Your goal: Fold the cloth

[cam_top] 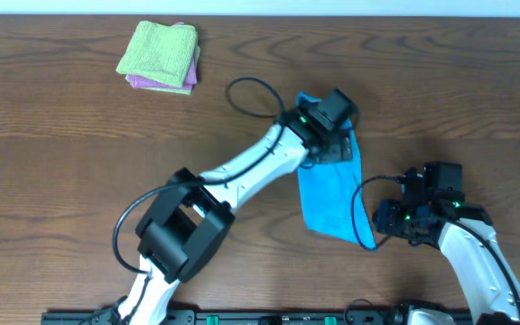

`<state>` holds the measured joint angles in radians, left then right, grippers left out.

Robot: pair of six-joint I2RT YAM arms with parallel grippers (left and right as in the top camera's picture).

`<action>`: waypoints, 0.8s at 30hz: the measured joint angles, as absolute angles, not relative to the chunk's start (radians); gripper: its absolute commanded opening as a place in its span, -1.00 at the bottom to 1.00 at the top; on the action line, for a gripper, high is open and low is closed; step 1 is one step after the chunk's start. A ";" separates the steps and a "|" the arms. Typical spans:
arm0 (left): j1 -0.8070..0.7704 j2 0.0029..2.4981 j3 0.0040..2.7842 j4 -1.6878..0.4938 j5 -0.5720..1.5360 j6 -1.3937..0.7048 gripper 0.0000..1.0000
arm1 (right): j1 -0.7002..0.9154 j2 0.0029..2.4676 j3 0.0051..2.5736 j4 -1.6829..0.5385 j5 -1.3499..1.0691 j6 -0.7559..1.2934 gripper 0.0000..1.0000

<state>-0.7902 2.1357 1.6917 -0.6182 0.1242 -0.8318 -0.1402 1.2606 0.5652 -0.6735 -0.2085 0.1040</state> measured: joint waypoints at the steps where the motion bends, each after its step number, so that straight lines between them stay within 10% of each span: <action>1: -0.778 2.148 1.694 -0.609 0.141 -0.891 1.00 | -0.140 1.259 0.565 -0.676 -0.208 0.104 0.04; 9: -0.762 2.257 1.707 -0.487 0.331 -1.159 0.60 | -0.140 1.208 0.565 -0.688 -0.182 0.104 0.04; 14: -0.761 2.267 1.712 -0.587 0.366 -1.208 -0.21 | -0.140 1.204 0.565 -0.688 -0.171 0.104 0.04; 21: -0.733 2.268 1.714 -0.692 0.385 -1.211 -0.42 | -0.140 1.203 0.565 -0.686 -0.163 0.104 0.05; 24: -0.724 2.269 1.714 -0.698 0.381 -1.202 -0.83 | -0.140 1.203 0.565 -0.686 -0.162 0.104 0.05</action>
<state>-0.7238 2.2688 1.7138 -0.6975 0.3813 -1.2018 -0.1402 1.2034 0.5652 -0.6857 -0.1623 0.1043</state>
